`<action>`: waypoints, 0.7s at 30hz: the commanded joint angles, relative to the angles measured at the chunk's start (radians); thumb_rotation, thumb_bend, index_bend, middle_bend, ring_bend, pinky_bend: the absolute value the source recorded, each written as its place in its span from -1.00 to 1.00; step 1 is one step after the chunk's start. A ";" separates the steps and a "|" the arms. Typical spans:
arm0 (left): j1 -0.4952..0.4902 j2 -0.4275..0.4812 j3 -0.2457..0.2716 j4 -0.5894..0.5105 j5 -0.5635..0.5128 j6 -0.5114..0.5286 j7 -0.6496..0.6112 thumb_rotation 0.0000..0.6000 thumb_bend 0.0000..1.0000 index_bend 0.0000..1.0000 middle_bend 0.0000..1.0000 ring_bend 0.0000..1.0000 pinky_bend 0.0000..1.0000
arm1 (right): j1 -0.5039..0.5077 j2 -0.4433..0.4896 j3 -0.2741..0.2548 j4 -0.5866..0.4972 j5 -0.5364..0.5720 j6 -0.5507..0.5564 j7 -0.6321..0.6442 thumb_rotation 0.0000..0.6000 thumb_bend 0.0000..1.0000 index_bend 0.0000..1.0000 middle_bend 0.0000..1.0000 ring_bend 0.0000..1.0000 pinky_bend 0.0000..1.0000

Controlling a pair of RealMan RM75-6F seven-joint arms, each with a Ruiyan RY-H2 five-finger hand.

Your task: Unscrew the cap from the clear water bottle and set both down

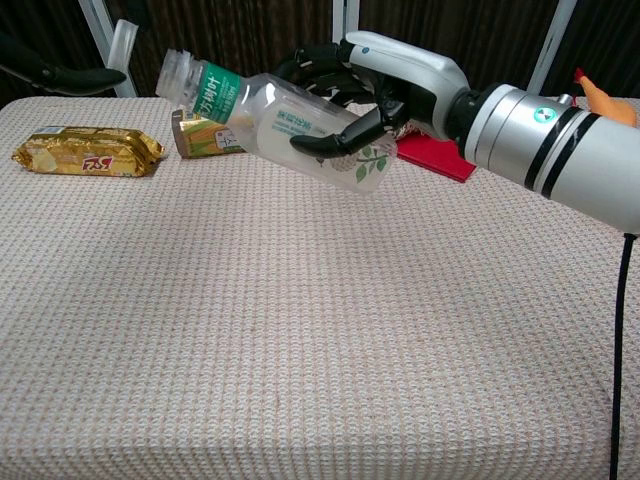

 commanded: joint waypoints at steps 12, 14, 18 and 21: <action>-0.038 -0.087 0.072 0.142 -0.280 -0.281 0.414 1.00 -0.42 -0.07 -0.63 -0.80 -0.70 | -0.057 0.170 -0.038 -0.075 0.019 -0.005 -0.224 1.00 -0.28 -0.23 -0.21 -0.53 -0.36; -0.053 -0.108 0.072 0.139 -0.337 -0.326 0.457 1.00 -0.43 -0.09 -0.63 -0.80 -0.70 | -0.058 0.182 -0.031 -0.088 0.032 -0.009 -0.277 1.00 -0.28 -0.23 -0.21 -0.53 -0.36; -0.074 -0.144 0.070 0.151 -0.405 -0.361 0.518 1.00 -0.46 -0.17 -0.63 -0.80 -0.70 | -0.060 0.191 -0.021 -0.109 0.068 -0.027 -0.328 1.00 -0.28 -0.23 -0.22 -0.53 -0.36; -0.085 -0.160 0.067 0.154 -0.429 -0.367 0.539 1.00 -0.51 -0.28 -0.65 -0.80 -0.70 | -0.061 0.193 -0.022 -0.113 0.082 -0.041 -0.348 1.00 -0.28 -0.23 -0.23 -0.53 -0.36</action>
